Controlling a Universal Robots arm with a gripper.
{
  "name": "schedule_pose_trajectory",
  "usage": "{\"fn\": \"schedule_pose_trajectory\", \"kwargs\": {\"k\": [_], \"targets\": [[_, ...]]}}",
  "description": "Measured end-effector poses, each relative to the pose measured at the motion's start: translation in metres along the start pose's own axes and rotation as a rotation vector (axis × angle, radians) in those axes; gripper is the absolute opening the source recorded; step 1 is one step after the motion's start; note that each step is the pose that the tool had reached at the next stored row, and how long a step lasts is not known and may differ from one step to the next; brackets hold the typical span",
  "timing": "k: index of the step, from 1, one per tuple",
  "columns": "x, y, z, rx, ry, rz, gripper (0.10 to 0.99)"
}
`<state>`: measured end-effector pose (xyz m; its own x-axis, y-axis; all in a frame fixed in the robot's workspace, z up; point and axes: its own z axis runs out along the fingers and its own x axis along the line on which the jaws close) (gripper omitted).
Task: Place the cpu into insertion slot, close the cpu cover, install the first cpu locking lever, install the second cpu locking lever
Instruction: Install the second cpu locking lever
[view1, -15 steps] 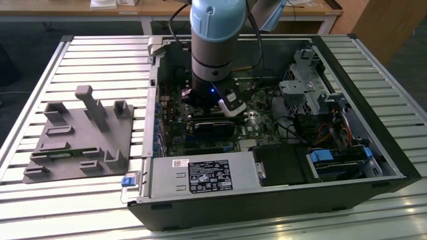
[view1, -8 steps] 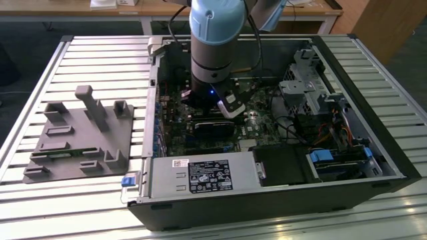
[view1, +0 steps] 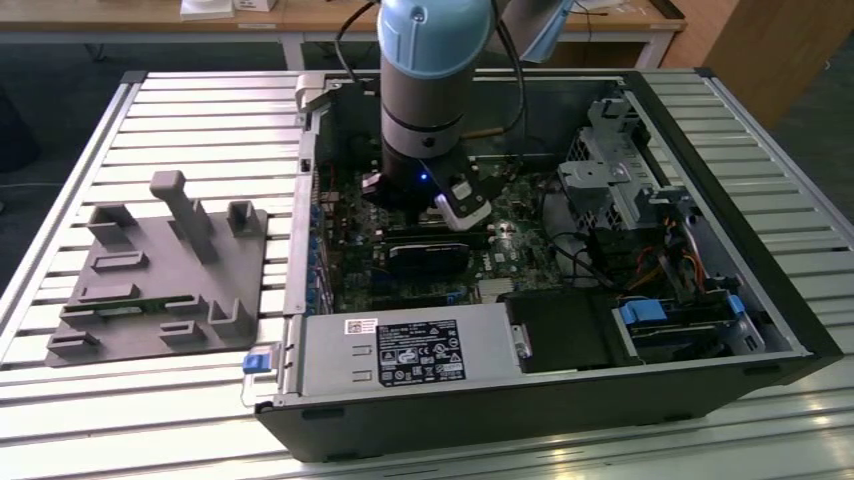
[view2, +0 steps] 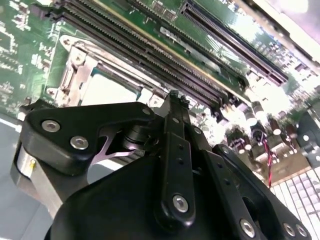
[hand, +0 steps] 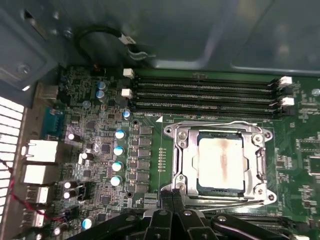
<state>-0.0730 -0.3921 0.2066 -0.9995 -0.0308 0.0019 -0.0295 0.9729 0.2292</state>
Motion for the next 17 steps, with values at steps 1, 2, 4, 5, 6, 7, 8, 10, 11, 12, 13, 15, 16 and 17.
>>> {"fn": "schedule_pose_trajectory", "kwargs": {"k": [1,2,4,5,6,7,8,10,11,12,13,15,16,17], "targets": [[0.0000,0.0003,-0.0015,0.000,0.0000,0.000,0.106],[-0.0001,0.0002,-0.0021,0.000,0.0000,0.001,0.106],[-0.0001,-0.0017,-0.0025,-0.001,-0.0004,0.003,0.106],[0.0000,-0.0032,-0.0029,-0.002,-0.0006,0.003,0.106],[0.0000,-0.0045,-0.0032,-0.003,-0.0009,0.004,0.106],[0.0000,-0.0056,-0.0035,-0.004,-0.0011,0.005,0.106],[0.0001,-0.0065,-0.0037,-0.005,-0.0013,0.006,0.106],[0.0001,-0.0081,-0.0041,-0.009,-0.0019,0.008,0.106],[0.0002,-0.0089,-0.0043,-0.012,-0.0022,0.009,0.106],[0.0002,-0.0099,-0.0045,-0.016,-0.0025,0.010,0.106],[0.0002,-0.0110,-0.0047,-0.023,-0.0027,0.010,0.106],[0.0003,-0.0136,-0.0048,-0.037,-0.0031,0.010,0.106],[0.0003,-0.0146,-0.0043,-0.044,-0.0032,0.010,0.106],[0.0003,-0.0153,-0.0034,-0.049,-0.0034,0.010,0.106]]}}
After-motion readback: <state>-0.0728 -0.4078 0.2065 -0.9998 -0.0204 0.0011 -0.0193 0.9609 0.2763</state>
